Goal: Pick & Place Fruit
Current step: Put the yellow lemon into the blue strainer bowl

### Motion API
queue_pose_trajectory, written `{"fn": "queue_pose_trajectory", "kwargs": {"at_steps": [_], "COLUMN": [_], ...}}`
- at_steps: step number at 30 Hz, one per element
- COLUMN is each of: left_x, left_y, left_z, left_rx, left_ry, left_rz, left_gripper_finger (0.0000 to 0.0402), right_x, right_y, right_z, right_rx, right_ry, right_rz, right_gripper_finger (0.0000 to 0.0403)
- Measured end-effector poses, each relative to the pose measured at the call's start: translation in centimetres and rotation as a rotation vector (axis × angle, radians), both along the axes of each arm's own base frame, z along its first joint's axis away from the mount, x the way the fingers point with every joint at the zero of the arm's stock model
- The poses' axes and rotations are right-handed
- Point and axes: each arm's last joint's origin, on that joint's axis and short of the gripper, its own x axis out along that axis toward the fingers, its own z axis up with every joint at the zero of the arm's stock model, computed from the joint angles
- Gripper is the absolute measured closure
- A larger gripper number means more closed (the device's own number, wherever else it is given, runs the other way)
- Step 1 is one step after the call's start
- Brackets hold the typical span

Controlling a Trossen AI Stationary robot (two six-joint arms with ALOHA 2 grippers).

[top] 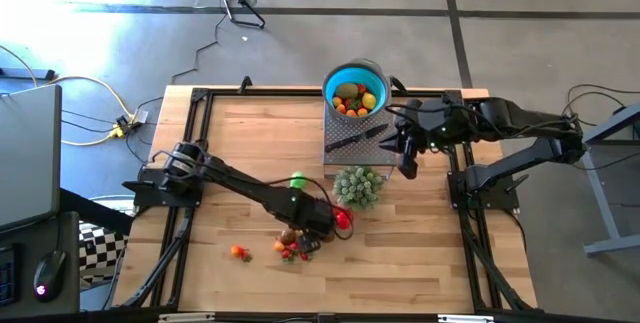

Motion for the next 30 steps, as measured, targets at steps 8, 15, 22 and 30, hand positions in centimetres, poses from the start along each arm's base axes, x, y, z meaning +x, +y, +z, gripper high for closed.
{"fn": "queue_pose_trajectory", "kwargs": {"at_steps": [8,15,22,30], "left_x": [0.4,0.7,1.2,1.4], "left_y": [-0.2,-0.4,-0.6,-0.7], "left_z": [-0.3,-1.1,-2.2,-2.4], "left_rx": [-0.022,-0.049,-0.081,-0.099], "left_ry": [-0.019,0.000,0.008,0.001], "left_rz": [-0.039,-0.057,-0.048,-0.042], "left_gripper_finger": [0.0113,0.0113,0.0113,0.0113], "right_x": [0.2,0.2,0.3,0.3], "right_y": [0.0,0.0,0.0,0.0], "right_z": [0.3,0.3,0.4,0.4], "right_rx": [0.018,0.012,-0.010,-0.025], "right_ry": [-0.045,-0.046,-0.047,-0.046], "right_rz": [-0.014,-0.010,0.006,0.018], "right_gripper_finger": [0.0374,0.0374,0.0374,0.0374]}}
